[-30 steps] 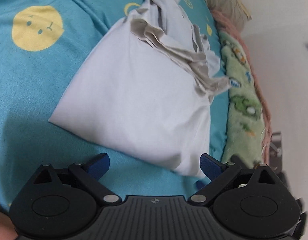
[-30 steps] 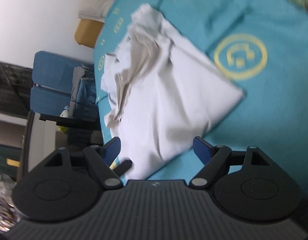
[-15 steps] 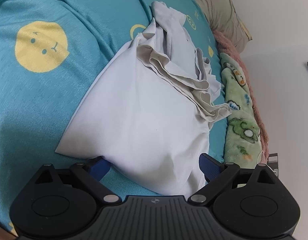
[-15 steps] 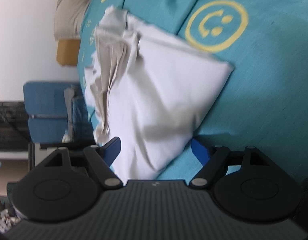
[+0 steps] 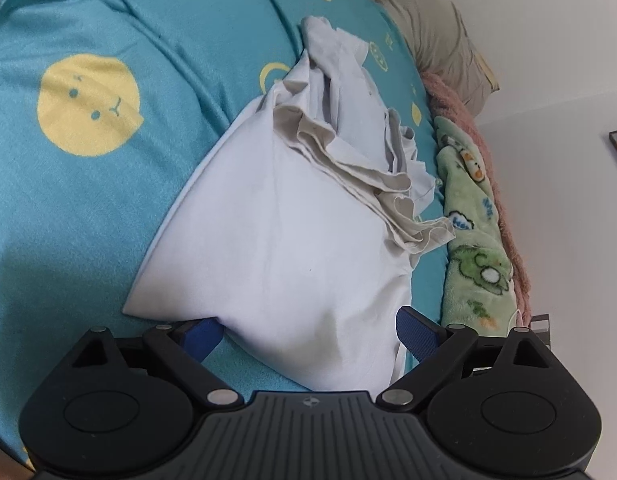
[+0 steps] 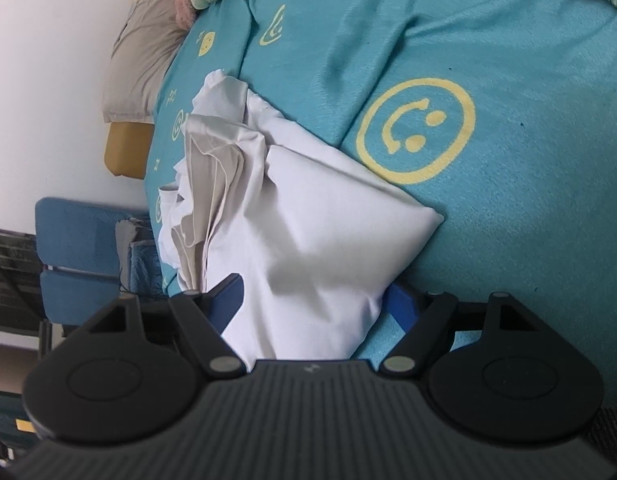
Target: Fold clothes
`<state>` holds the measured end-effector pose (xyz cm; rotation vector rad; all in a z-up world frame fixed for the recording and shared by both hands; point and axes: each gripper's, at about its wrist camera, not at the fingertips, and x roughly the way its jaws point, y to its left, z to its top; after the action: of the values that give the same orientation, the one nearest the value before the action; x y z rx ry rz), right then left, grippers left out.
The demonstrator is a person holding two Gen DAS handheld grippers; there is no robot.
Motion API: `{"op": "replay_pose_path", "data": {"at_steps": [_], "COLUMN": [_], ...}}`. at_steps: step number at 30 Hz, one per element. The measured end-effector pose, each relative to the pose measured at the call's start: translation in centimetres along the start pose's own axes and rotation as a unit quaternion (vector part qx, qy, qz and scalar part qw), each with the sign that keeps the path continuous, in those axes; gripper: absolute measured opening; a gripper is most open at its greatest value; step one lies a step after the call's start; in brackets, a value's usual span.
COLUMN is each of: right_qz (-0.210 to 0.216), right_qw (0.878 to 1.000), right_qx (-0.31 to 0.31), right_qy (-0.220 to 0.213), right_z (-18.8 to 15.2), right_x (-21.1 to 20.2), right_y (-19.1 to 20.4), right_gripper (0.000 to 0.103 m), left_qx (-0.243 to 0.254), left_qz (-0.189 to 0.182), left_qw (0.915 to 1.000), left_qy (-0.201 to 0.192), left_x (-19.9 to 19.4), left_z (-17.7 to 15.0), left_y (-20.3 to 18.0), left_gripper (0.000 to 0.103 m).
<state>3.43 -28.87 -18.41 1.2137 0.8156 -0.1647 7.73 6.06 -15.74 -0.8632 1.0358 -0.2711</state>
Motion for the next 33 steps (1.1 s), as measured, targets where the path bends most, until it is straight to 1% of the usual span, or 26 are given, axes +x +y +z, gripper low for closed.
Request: {"op": "replay_pose_path", "data": {"at_steps": [2,6,9,12,14,15,17,18,19,23,24,26,27,28,29,30,31,32,33], "right_qz": [-0.003,-0.006,-0.007,-0.005,-0.004,-0.004,-0.002,0.002,0.006,0.018,0.020,0.019,0.018,0.016,0.012,0.003,-0.006,-0.012,-0.017], "right_qw": [1.000,1.000,1.000,1.000,1.000,1.000,1.000,1.000,1.000,0.999,0.999,0.998,0.998,0.999,0.999,0.999,0.999,0.999,0.999], "right_qx": [-0.008,-0.015,-0.019,-0.018,-0.013,-0.009,0.006,0.015,0.023,0.040,0.043,0.049,0.049,0.045,0.040,0.032,0.024,0.020,0.015], "right_qy": [0.000,0.000,0.000,0.000,-0.002,-0.004,-0.011,-0.016,-0.021,-0.026,-0.024,-0.020,-0.020,-0.023,-0.026,-0.030,-0.033,-0.034,-0.034], "right_z": [-0.1,-0.1,-0.1,-0.1,-0.1,0.0,0.2,0.3,0.4,0.7,0.7,0.8,0.8,0.9,0.9,0.9,0.9,1.0,1.1], "right_x": [0.0,0.1,0.1,0.0,-0.1,-0.1,-0.4,-0.6,-0.7,-0.9,-0.8,-0.5,-0.4,-0.3,-0.3,-0.3,-0.2,-0.1,0.0], "right_y": [0.2,0.3,0.3,0.3,0.2,0.1,-0.3,-0.5,-0.7,-1.1,-1.1,-1.4,-1.4,-1.4,-1.3,-1.1,-1.0,-0.9,-0.9], "right_gripper": [0.078,0.078,0.078,0.078,0.077,0.073,0.070,0.070,0.070,0.070,0.069,0.069,0.069,0.068,0.063,0.052,0.044,0.024,0.015], "left_qx": [0.010,0.017,0.013,0.000,-0.010,-0.012,-0.003,0.002,0.005,-0.001,-0.007,-0.023,-0.038,-0.053,-0.065,-0.071,-0.076,-0.076,-0.075], "left_qz": [0.002,0.010,0.018,0.015,0.019,0.021,0.031,0.031,0.020,-0.016,-0.014,0.011,0.016,0.021,0.020,0.016,0.012,0.014,0.017], "left_qw": [0.9999,0.9998,0.9997,0.9998,0.9995,0.9993,0.9985,0.9981,0.9978,0.9956,0.9960,0.9972,0.9970,0.9966,0.9959,0.9955,0.9952,0.9951,0.9950], "left_qy": [-0.008,-0.010,-0.009,-0.013,-0.023,-0.030,-0.045,-0.053,-0.063,-0.092,-0.088,-0.071,-0.065,-0.060,-0.060,-0.060,-0.060,-0.062,-0.064], "left_x": [-0.3,-0.1,0.2,0.2,0.1,0.0,-0.2,-0.3,-0.6,-1.7,-1.6,-1.0,-0.7,-0.4,-0.3,-0.3,-0.3,-0.3,-0.2], "left_z": [0.0,-0.1,-0.3,-0.2,-0.2,-0.2,-0.1,-0.1,-0.1,-0.1,-0.1,-0.1,-0.2,-0.2,-0.1,0.0,0.1,0.2,0.2], "left_y": [-0.2,-0.2,0.2,0.7,0.9,0.9,0.8,0.7,0.6,0.6,0.7,1.3,1.8,2.4,2.8,2.9,3.0,3.0,2.9], "left_gripper": [0.094,0.094,0.094,0.093,0.086,0.083,0.065,0.061,0.055,0.052,0.052,0.052,0.052,0.047,0.044,0.044,0.044,0.041,0.036]}}
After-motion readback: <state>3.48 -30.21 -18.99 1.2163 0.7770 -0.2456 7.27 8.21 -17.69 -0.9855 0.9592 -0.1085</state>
